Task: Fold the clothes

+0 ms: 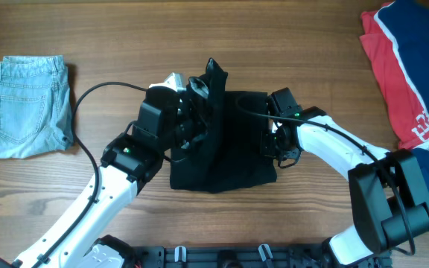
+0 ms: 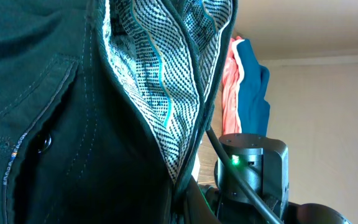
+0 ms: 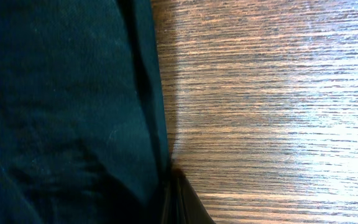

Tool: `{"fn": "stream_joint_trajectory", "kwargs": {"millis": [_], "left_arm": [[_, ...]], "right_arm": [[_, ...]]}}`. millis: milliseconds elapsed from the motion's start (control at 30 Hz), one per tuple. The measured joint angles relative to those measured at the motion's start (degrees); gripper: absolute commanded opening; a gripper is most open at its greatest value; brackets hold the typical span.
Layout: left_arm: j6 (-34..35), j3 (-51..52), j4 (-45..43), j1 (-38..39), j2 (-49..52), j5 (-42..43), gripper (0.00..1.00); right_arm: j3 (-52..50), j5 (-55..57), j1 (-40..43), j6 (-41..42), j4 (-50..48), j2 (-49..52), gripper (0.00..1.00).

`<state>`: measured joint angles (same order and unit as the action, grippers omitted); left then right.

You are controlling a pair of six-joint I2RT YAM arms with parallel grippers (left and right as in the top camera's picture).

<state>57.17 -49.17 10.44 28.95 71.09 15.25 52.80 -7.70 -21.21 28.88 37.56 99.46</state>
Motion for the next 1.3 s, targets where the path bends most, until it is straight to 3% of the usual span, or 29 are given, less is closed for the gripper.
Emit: {"fn": "stream_joint_trajectory", "kwargs": {"millis": [400, 433, 500, 567, 833, 1000, 1167, 1300], "left_arm": [[2.8, 0.0, -1.4, 2.8, 2.8, -2.8, 0.06], [2.8, 0.0, -1.8, 3.2, 3.6, -2.8, 0.11], [3.4, -0.1, -3.0, 3.9, 5.1, -2.9, 0.33], [3.6, -0.1, -5.5, 4.7, 6.4, -2.8, 0.7], [2.4, -0.4, -7.9, 4.1, 6.4, -2.3, 0.64], [-4.3, -0.9, -0.9, 1.5, 5.7, -2.8, 0.61], [-15.4, -1.2, 9.7, -0.8, 6.1, -11.4, 0.62], [-19.5, -1.2, 10.1, -3.3, 9.5, -15.0, 0.62]], "right_arm": [[0.0, 0.0, 0.0, 0.0, 0.0, 0.0, 0.04], [0.0, 0.0, 0.0, 0.0, 0.0, 0.0, 0.04], [0.0, 0.0, 0.0, 0.0, 0.0, 0.0, 0.04], [0.0, 0.0, 0.0, 0.0, 0.0, 0.0, 0.04], [0.0, 0.2, 0.0, 0.1, 0.5, 0.0, 0.05], [0.6, 3.7, 0.2, 1.3, 8.8, -2.2, 0.05], [8.8, 9.2, 1.3, 2.8, 15.6, -15.6, 0.04], [10.2, 5.5, 1.3, 0.0, 14.2, -23.5, 0.04]]}}
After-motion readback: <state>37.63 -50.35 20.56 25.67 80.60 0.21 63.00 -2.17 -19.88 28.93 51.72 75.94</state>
